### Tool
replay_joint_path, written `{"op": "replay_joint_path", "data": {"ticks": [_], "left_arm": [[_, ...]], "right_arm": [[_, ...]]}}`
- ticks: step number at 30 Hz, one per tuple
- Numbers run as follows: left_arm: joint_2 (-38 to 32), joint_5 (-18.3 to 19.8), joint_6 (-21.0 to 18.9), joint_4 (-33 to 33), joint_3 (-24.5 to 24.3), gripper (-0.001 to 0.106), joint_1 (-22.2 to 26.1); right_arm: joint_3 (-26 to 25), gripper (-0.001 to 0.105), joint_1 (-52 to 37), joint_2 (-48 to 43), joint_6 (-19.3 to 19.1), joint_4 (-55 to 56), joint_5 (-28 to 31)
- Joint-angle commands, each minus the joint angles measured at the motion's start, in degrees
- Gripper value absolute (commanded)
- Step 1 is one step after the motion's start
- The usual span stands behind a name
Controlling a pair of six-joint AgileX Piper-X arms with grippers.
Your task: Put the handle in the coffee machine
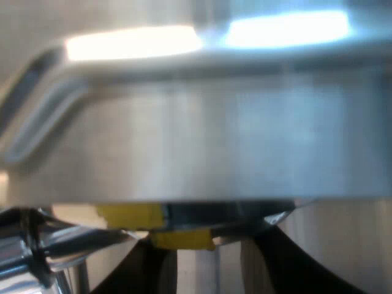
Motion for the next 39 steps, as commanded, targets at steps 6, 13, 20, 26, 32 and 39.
{"op": "replay_joint_path", "data": {"ticks": [6,13,20,26,32,39], "left_arm": [[4.35,-0.39,-0.45,0.45,-0.37,0.000,0.07],[4.63,0.04,-0.26,2.86,-0.37,0.000,-0.07],[4.63,2.47,1.23,6.77,0.04,0.000,-0.17],[4.63,5.22,1.26,10.01,1.65,0.000,-0.23],[3.34,7.60,1.26,11.34,3.06,0.000,-0.66],[-0.31,7.58,1.02,11.33,5.19,0.000,-3.98]], "right_arm": [[-1.70,0.028,-0.21,-2.16,-0.67,-5.75,0.60],[-1.70,0.028,-0.21,-2.16,-0.67,-5.75,0.60],[-1.70,0.028,-0.21,-2.30,-0.67,-5.75,0.60],[-1.70,0.028,-0.21,-2.30,-2.06,-5.75,0.60],[-1.70,0.028,-0.21,-2.30,-2.06,-5.75,0.60],[-1.70,0.028,-0.21,-2.55,-2.06,-5.75,0.60]]}}
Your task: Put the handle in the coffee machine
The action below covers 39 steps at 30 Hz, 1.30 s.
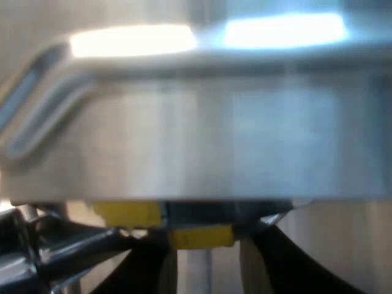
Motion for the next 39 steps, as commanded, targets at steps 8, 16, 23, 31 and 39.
{"op": "replay_joint_path", "data": {"ticks": [8,16,23,31,39], "left_arm": [[-5.73,1.42,-1.77,1.20,4.27,0.000,-6.47],[-8.13,1.29,-4.74,-0.96,7.42,0.000,-8.20],[-8.12,1.29,-6.09,-0.92,7.42,0.000,-8.20],[-8.12,1.48,-6.24,0.20,7.42,0.000,-8.20],[-8.90,1.55,-6.69,0.34,7.42,0.000,-8.20]], "right_arm": [[-1.70,0.028,-0.21,-3.02,-0.92,-6.21,-0.30],[-1.70,0.028,0.36,-3.25,-3.07,-6.64,-0.54],[-1.60,0.028,1.83,-3.25,-5.71,-6.64,-0.42],[-1.60,0.028,2.82,-3.88,-9.41,-6.64,-0.01],[3.16,0.028,4.46,-7.46,-11.15,-6.11,1.44]]}}
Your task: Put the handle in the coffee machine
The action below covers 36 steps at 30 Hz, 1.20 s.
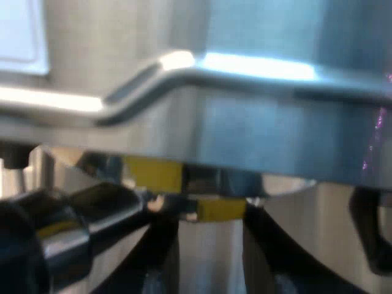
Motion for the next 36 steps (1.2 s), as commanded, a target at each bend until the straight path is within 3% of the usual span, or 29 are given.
{"op": "replay_joint_path", "data": {"ticks": [1,14,21,27,30,36], "left_arm": [[-0.83,2.77,-0.59,2.23,0.18,0.000,-0.48],[-2.38,2.92,-2.14,1.50,0.18,0.000,-0.48],[-2.38,2.92,-2.09,1.50,0.18,0.000,-0.48],[-2.38,2.92,-3.17,1.50,0.18,0.000,-0.48],[-2.38,2.92,-3.81,1.50,0.18,0.000,-0.48],[-2.38,1.11,-4.24,1.38,0.18,0.000,-2.71]], "right_arm": [[2.24,0.028,1.88,-5.97,-0.66,-5.65,-2.50],[12.70,0.028,7.64,-17.24,0.24,-2.35,0.56],[13.91,0.028,10.51,-21.72,3.00,3.23,0.93],[13.90,0.028,16.18,-30.18,8.67,16.31,0.10],[13.90,0.028,17.88,-33.88,11.49,22.33,-3.55],[13.90,0.028,18.90,-41.55,21.86,40.01,-14.10]]}}
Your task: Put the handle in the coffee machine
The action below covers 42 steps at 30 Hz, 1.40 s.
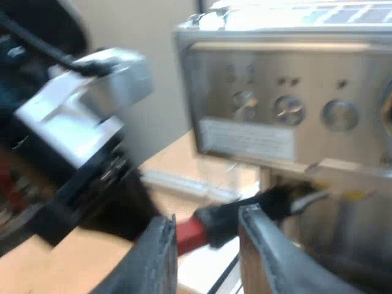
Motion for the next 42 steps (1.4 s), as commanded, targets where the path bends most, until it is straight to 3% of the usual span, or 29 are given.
{"op": "replay_joint_path", "data": {"ticks": [1,7,16,29,36,42], "left_arm": [[-0.75,0.20,-0.91,0.49,0.00,0.000,-3.51],[-0.75,-5.48,-7.18,-4.69,0.00,0.000,-9.33],[-0.75,-10.51,-7.63,-4.57,0.00,0.000,-18.53],[-0.75,-10.58,-8.44,-6.81,0.00,0.000,-26.42],[-0.75,-10.59,-8.43,-9.61,0.00,0.000,-31.26],[-0.75,-8.52,-8.30,-13.07,-0.17,0.000,-34.08]], "right_arm": [[-0.22,0.028,0.05,-3.76,4.08,9.82,-6.73],[-0.22,0.028,0.05,-8.39,5.98,20.23,-9.12],[-0.22,0.028,-0.05,-12.13,5.97,25.70,-11.48],[-0.22,0.028,-0.05,-17.10,5.97,33.82,-11.24],[-0.22,0.028,-0.05,-20.41,5.97,38.18,-7.50],[-0.22,0.028,-0.05,-21.64,5.97,40.29,-7.51]]}}
